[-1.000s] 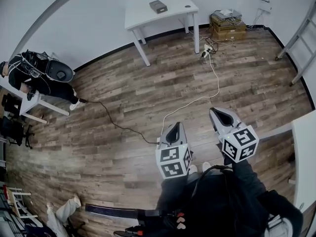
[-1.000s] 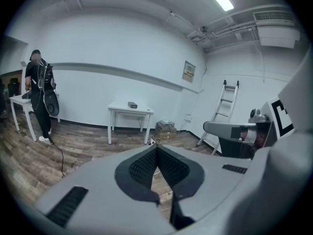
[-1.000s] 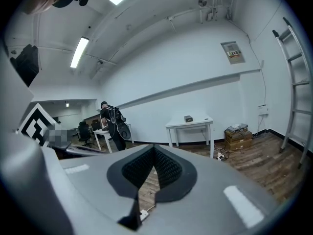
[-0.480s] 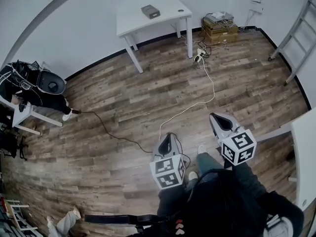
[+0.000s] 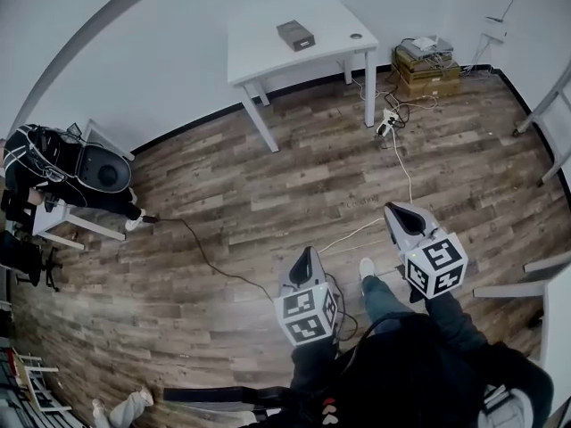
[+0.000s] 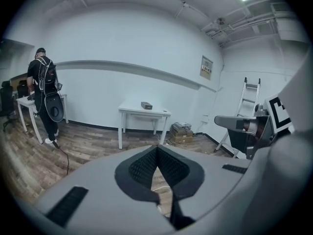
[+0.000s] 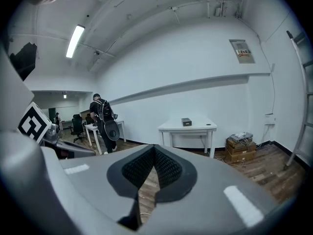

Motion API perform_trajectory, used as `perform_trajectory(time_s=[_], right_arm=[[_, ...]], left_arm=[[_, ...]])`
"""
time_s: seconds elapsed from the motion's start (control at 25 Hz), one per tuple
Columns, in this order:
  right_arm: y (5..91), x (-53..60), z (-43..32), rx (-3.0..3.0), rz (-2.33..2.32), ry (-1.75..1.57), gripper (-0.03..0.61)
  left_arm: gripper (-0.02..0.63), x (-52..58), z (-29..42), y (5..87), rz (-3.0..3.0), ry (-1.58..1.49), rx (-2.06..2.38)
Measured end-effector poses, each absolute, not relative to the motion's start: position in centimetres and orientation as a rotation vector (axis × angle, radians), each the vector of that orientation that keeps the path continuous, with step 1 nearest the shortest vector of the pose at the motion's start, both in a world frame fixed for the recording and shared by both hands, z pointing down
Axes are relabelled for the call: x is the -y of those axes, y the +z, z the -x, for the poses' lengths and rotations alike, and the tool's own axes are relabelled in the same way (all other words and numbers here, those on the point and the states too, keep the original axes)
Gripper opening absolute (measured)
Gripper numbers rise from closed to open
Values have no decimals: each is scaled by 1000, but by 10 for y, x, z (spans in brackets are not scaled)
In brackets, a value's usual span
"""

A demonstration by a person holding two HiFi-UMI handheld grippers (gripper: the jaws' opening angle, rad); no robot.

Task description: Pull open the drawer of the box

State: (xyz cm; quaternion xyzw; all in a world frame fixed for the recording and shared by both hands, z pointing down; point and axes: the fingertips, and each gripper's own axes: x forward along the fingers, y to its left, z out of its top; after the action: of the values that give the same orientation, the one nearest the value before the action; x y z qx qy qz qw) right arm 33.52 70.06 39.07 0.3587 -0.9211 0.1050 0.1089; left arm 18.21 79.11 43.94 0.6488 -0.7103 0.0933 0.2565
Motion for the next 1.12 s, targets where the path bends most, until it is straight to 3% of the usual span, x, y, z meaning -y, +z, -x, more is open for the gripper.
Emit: perform_trajectory(time_s=[0.28,0.84,1.12], right_arm=[[366,-541,-306,2728,-1011,285,-9],[374,-376,-281,2711,-1049,351,-8],[367,-238,-224,2761,-1168,313,-8]], left_arm=[[-5,-621,-149,408,-1780,250,1967],[-5,-447,-100,399,-1758,233,2001],[-6,-301,-41,389,-1857,191,2008]])
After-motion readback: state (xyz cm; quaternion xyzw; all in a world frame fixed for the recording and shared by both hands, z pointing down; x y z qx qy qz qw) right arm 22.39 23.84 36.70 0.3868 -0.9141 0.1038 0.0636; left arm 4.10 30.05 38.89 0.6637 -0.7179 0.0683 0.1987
